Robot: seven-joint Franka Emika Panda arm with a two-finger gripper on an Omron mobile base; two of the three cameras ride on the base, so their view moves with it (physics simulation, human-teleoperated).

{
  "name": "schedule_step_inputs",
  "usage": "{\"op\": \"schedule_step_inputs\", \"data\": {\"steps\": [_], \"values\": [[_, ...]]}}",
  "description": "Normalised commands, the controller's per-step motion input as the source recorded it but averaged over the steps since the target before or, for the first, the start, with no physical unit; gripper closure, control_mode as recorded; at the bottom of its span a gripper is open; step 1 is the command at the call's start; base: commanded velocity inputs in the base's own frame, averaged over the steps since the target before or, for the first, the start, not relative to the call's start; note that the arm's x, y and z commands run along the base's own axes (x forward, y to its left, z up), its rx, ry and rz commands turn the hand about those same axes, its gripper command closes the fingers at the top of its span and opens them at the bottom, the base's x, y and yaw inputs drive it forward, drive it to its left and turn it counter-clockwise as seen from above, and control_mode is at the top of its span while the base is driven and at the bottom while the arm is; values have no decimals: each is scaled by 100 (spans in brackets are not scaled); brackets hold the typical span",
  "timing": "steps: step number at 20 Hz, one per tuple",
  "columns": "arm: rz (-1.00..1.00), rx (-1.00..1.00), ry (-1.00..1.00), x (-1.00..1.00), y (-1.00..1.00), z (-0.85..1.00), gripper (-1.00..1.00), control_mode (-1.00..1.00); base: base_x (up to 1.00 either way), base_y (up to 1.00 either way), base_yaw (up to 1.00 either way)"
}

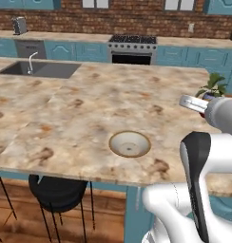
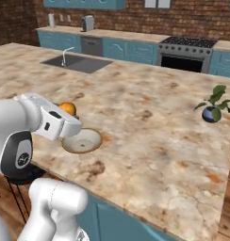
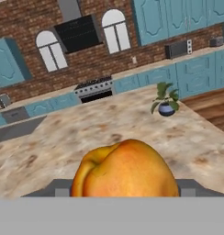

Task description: Retrieve the peach and pear from the fridge and place them into the bowl on the dining table.

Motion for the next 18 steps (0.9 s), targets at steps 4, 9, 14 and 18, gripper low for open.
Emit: {"op": "schedule_step_inputs", "data": {"steps": [4, 9, 14, 18], "values": [[0, 0, 0, 0, 0, 0, 100, 100, 46, 67, -33], [0, 0, 0, 0, 0, 0, 100, 100, 39, 44, -26], [0, 0, 0, 0, 0, 0, 100, 100, 2, 0, 0], [0, 1, 6, 5, 0, 0, 100, -100, 5, 0, -1]]}}
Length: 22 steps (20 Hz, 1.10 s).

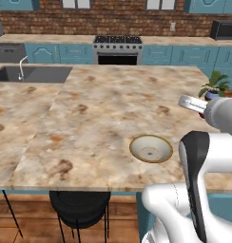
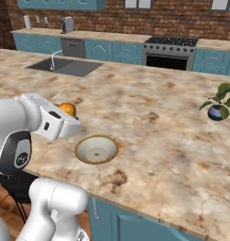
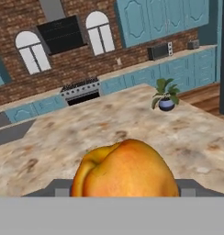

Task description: Retrieve the peach and pear from the fridge and place them into the bowl on the dining table.

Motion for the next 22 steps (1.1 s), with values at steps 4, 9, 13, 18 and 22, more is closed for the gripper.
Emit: {"op": "schedule_step_inputs", "data": {"steps": [4, 9, 13, 18, 22], "values": [[3, 14, 38, 11, 0, -8, 100, -100, 0, 0, 0], [12, 22, 57, 2, 2, -22, 100, -100, 0, 0, 0], [20, 14, 35, 3, 2, -74, 100, -100, 0, 0, 0], [19, 10, 25, 20, 3, -73, 100, -100, 0, 0, 0], [16, 5, 22, 34, 8, -65, 100, -100, 0, 0, 0]]}}
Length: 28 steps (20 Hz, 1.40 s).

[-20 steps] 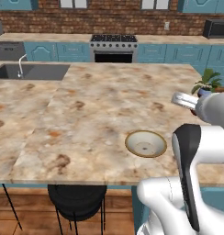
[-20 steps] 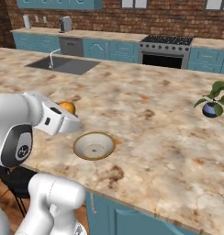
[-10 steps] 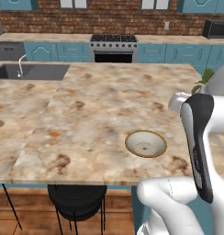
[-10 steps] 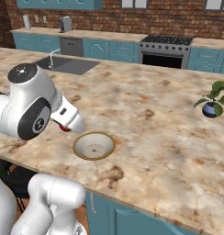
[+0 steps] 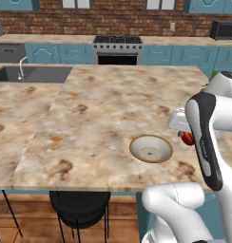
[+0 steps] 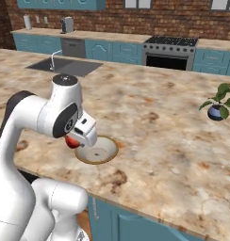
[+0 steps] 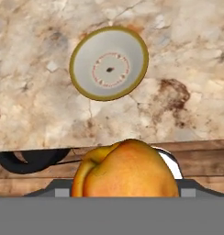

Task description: Retrieve the peach and pear from the fridge and place them into the bowl on the dining table.

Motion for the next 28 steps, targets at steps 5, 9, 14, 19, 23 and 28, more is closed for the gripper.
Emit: {"op": "schedule_step_inputs", "data": {"steps": [5, 9, 14, 19, 23, 28], "values": [[9, 0, 6, 59, 2, -59, 100, -100, 0, 0, 0], [1, 0, 0, 83, 0, -48, 100, -100, 0, 0, 0], [0, 0, 0, 64, 3, -40, 100, -100, 0, 0, 0], [0, 0, 0, 47, 3, -50, 100, -100, 0, 0, 0], [0, 0, 0, 42, 0, -51, 100, -100, 0, 0, 0], [0, 0, 0, 44, 2, -42, 100, -100, 0, 0, 0]]}}
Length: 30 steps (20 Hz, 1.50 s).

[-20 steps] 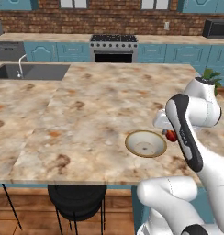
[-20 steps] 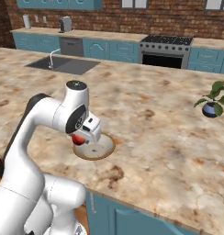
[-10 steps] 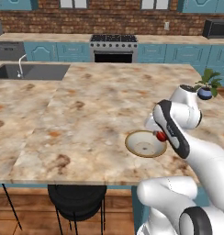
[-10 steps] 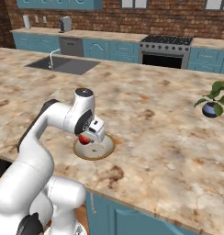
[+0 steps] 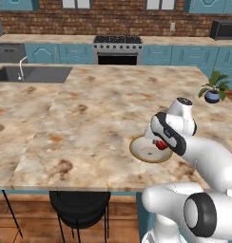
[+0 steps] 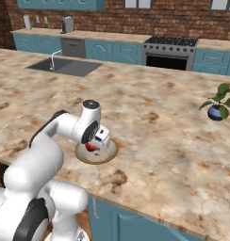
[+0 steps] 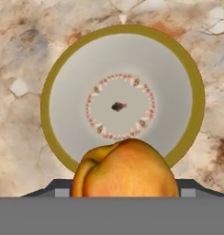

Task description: Retrieve the peach and pear from the fridge and place them into the bowl on the dining table.

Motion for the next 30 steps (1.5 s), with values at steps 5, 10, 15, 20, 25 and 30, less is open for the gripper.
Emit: {"op": "schedule_step_inputs", "data": {"steps": [5, 10, 15, 20, 25, 30], "values": [[0, 0, 2, 45, 0, -39, 100, -100, 0, 0, 0], [0, 0, 3, 46, 0, -34, 100, -100, 0, 0, 0], [0, 0, 4, 47, 0, -31, 100, -100, 0, 0, 0], [0, 0, 4, 35, 0, -28, -100, -100, 0, 0, 0], [0, 0, 0, 0, 0, -5, -100, -100, 0, 0, 0], [0, 0, 0, -1, 0, 0, -100, -100, 0, 0, 0]]}}
